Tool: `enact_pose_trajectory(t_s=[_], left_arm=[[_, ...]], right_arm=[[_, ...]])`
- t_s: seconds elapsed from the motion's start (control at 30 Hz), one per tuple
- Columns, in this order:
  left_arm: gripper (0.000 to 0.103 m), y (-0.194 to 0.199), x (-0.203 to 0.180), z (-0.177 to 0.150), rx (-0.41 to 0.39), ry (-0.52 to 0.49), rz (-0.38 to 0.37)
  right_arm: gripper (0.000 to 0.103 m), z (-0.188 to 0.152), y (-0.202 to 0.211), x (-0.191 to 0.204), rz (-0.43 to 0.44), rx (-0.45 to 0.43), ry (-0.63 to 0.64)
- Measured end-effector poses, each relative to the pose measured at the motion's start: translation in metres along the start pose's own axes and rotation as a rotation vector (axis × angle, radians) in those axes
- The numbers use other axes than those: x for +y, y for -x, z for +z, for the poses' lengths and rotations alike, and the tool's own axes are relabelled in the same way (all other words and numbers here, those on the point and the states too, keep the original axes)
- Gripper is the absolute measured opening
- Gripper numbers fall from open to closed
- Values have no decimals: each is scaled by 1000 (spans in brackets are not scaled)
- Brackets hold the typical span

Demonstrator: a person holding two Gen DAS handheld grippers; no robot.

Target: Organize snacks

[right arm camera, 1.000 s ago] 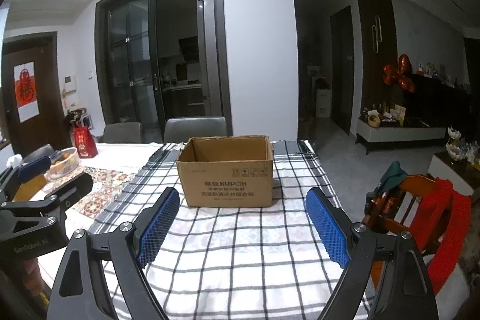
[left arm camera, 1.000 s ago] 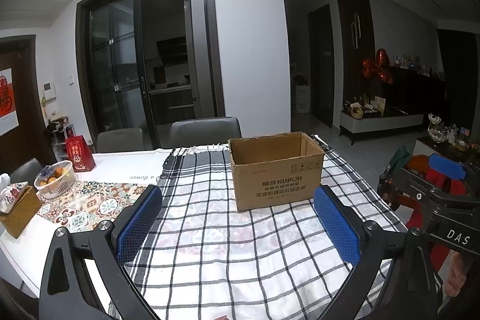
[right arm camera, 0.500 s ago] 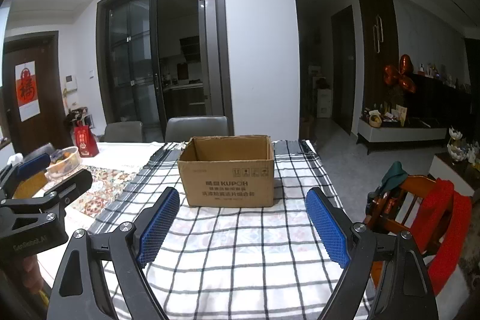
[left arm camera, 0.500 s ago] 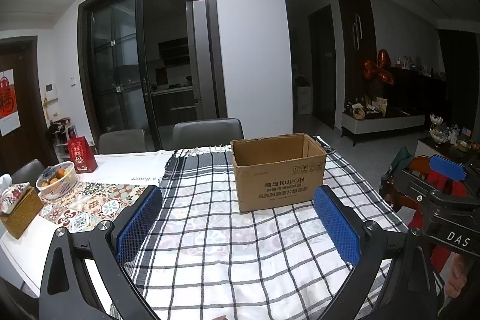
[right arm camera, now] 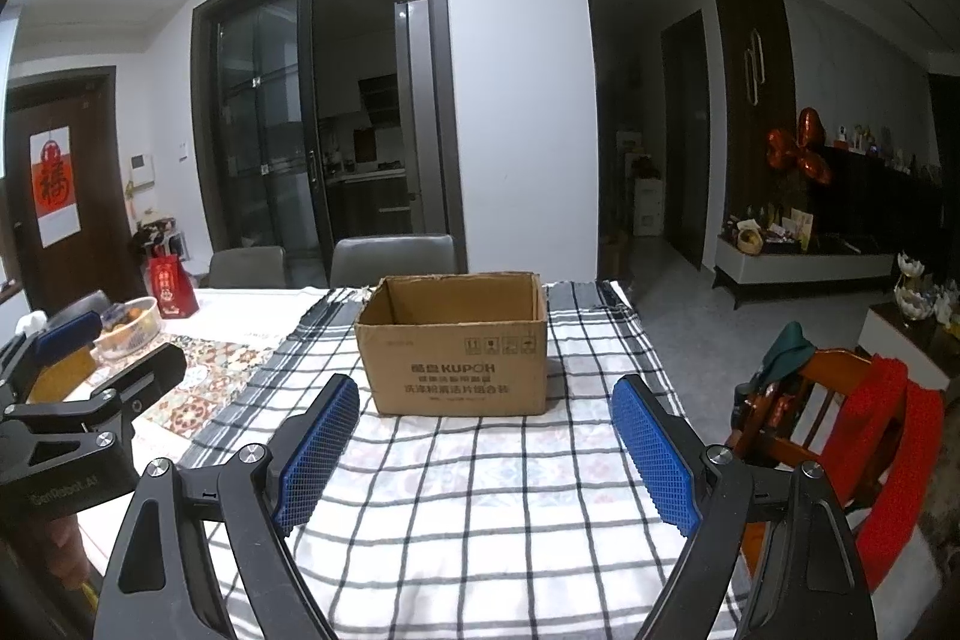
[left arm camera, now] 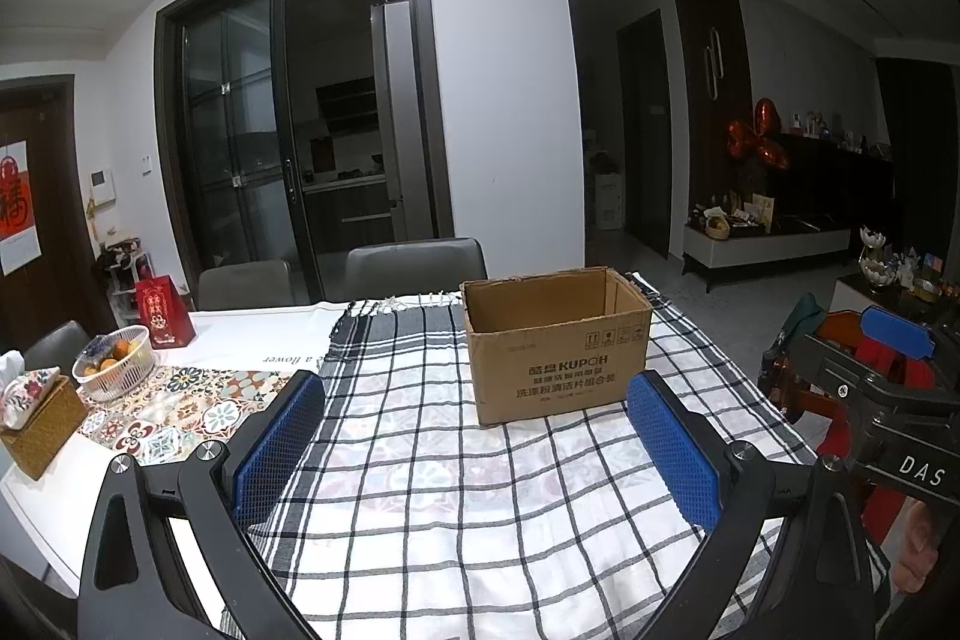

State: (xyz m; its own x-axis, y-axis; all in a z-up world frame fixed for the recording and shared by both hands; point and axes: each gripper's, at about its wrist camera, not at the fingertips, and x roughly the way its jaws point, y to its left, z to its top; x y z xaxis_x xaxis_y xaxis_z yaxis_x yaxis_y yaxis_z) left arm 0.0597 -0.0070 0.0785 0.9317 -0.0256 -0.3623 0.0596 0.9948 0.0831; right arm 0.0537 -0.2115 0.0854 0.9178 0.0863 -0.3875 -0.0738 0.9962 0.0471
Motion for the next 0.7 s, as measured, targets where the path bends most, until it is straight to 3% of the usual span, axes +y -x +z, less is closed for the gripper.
enact_pose_trajectory(t_s=[0.7], left_arm=[[103,2,1,-1,-5,1,5]], right_arm=[[87,-1,1,0,-1,1,1]])
